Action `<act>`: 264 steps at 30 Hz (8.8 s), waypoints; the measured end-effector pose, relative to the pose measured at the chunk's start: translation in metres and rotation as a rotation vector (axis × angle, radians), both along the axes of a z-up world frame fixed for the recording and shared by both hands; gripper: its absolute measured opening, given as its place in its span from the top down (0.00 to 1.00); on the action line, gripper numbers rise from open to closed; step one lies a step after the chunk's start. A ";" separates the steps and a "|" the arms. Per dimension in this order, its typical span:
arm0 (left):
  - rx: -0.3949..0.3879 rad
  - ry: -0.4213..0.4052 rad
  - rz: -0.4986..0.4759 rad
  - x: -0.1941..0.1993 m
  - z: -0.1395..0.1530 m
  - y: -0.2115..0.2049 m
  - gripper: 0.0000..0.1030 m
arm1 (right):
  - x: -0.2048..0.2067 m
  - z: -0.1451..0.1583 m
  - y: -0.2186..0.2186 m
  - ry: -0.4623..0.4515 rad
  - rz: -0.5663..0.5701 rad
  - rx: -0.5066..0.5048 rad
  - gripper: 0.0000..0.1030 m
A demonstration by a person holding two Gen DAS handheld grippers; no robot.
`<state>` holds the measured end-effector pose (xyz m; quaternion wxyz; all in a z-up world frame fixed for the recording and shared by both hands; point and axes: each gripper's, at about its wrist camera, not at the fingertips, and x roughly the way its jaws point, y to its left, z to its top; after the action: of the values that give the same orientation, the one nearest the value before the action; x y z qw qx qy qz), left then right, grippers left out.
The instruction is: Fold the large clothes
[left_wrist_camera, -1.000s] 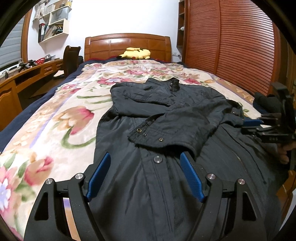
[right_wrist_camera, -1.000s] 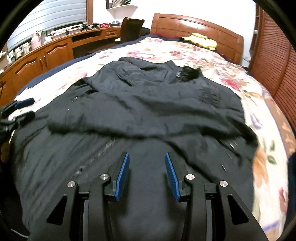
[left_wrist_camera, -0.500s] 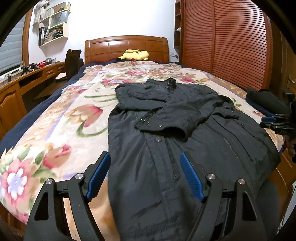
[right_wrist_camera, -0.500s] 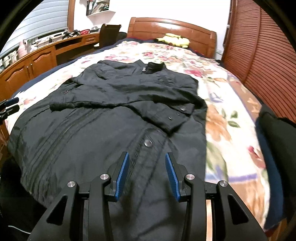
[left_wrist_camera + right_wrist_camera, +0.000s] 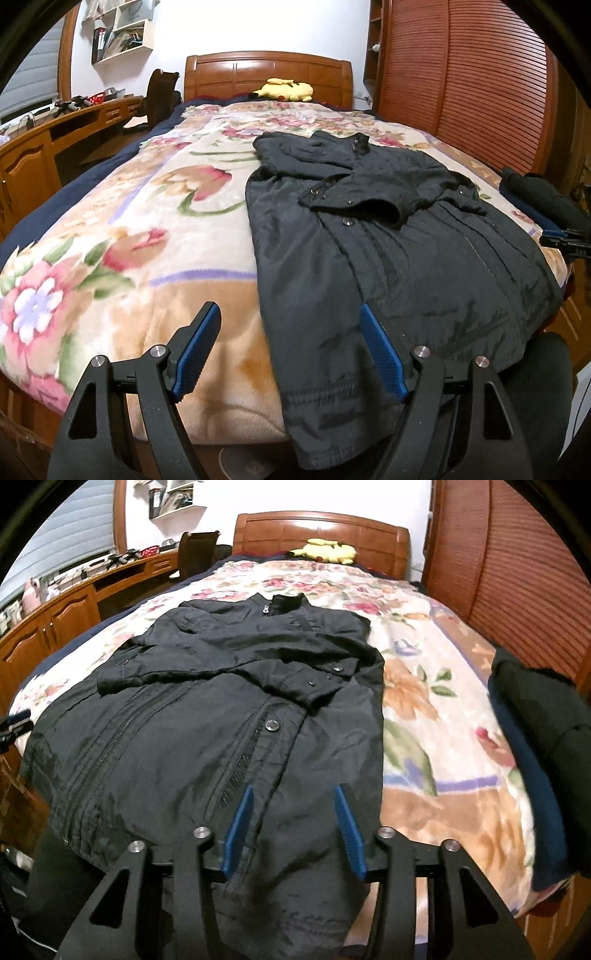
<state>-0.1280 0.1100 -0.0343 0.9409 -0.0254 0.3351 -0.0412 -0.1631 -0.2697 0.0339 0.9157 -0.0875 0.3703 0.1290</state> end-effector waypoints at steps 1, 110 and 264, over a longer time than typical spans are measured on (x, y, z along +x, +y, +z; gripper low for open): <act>0.002 0.006 -0.001 0.000 -0.003 -0.001 0.24 | -0.001 -0.002 -0.002 0.006 -0.006 0.006 0.47; 0.052 -0.529 -0.132 -0.078 0.239 -0.020 0.95 | -0.123 0.165 -0.063 -0.478 0.040 0.152 0.87; 0.020 -0.022 -0.030 0.150 0.007 -0.028 0.17 | 0.390 -0.056 0.254 0.033 0.215 -0.216 1.00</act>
<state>0.0220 0.0819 -0.0269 0.9441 -0.0104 0.3253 -0.0525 0.2274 -0.0160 -0.0224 0.8758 -0.2224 0.3855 0.1871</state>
